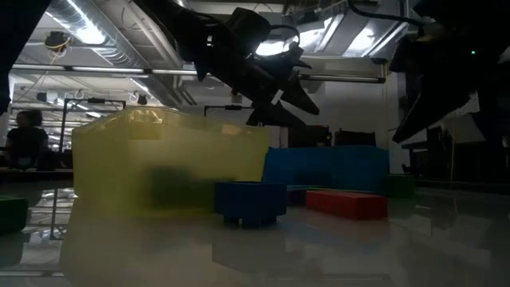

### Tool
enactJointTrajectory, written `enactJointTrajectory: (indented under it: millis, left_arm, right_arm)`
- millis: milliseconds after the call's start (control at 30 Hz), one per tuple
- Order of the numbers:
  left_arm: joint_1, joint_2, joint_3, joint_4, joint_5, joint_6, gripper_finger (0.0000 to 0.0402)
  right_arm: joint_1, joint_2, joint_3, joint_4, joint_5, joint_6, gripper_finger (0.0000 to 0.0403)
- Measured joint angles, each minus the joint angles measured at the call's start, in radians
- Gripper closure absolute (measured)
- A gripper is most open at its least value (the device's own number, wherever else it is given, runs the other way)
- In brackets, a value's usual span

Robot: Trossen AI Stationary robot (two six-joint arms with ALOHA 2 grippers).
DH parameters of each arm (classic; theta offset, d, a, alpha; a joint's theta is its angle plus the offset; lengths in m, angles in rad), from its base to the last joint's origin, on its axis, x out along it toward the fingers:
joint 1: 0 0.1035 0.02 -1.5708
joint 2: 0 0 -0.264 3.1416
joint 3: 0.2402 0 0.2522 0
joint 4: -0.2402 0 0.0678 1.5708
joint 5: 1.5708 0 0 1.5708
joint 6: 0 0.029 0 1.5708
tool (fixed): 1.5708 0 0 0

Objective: Sort blocks by size
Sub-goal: Put the large orange game piece into the blue bin, then put the small green wooden block into the yellow bin

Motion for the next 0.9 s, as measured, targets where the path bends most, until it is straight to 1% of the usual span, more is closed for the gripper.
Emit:
enactJointTrajectory:
  millis: [133,300,467,733,900]
  left_arm:
    - [0.005,0.000,0.000,-0.014,0.094,0.024,0.0232]
    - [0.005,0.000,0.000,-0.050,0.194,0.014,0.0245]
    - [0.005,-0.013,-0.001,-0.084,0.201,0.045,0.0253]
    - [0.005,-0.106,-0.001,-0.142,0.185,0.101,0.0273]
    - [0.002,-0.159,0.000,-0.195,0.153,0.106,0.0282]
  right_arm:
    - [0.000,0.006,-0.031,0.003,0.085,0.097,0.0171]
    - [0.000,0.020,-0.057,0.009,0.101,0.158,0.0171]
    - [0.000,0.064,-0.059,0.048,0.100,0.157,0.0171]
    - [0.001,0.179,-0.059,0.111,0.100,0.153,0.0171]
    - [0.001,0.224,-0.058,0.159,0.097,0.153,0.0171]
